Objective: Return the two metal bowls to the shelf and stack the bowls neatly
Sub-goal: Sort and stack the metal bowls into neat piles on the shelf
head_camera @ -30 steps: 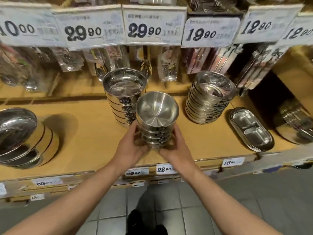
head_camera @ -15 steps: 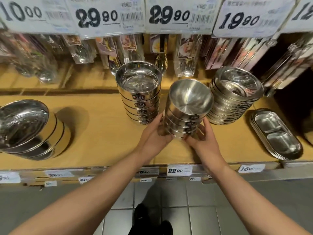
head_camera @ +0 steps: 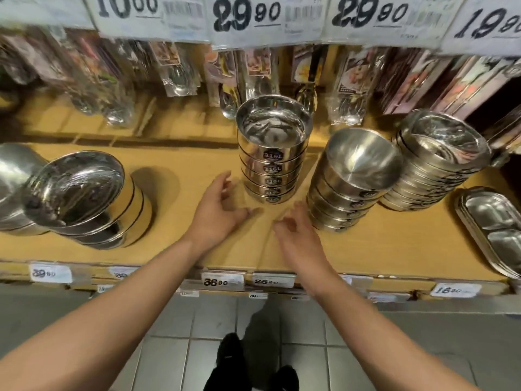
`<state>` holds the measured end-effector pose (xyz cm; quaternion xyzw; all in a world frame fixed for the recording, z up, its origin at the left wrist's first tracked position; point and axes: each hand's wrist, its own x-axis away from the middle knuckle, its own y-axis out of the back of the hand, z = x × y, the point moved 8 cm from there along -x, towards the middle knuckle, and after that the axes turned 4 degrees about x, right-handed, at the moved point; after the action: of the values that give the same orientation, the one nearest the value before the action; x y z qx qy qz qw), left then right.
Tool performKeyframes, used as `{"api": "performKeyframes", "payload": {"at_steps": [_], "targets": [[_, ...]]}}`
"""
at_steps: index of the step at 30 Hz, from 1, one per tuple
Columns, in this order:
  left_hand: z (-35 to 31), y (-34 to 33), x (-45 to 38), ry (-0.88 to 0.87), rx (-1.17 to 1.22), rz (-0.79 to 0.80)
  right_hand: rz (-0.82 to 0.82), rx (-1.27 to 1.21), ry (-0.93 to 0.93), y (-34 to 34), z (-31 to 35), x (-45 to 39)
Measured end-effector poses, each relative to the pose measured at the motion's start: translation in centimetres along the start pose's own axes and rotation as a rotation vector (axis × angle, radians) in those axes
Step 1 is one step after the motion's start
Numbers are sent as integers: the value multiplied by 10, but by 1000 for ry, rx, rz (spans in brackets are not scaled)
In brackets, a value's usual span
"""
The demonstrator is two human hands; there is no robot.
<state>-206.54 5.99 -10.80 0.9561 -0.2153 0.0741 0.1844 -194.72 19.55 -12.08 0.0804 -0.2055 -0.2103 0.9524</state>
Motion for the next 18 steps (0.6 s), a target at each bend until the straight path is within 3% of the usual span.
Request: {"api": "performKeyframes", "payload": {"at_steps": [6,9,18], "targets": [[-8,-17,-34,-131,110,226,-146,-21,205,-4,25,-40],[-7,-19,-43,-88,216,272,-206,-55,236,-4,26,-51],[10,9,-47,-98,322,222,-205,-74,256,-23,20,-55]]}}
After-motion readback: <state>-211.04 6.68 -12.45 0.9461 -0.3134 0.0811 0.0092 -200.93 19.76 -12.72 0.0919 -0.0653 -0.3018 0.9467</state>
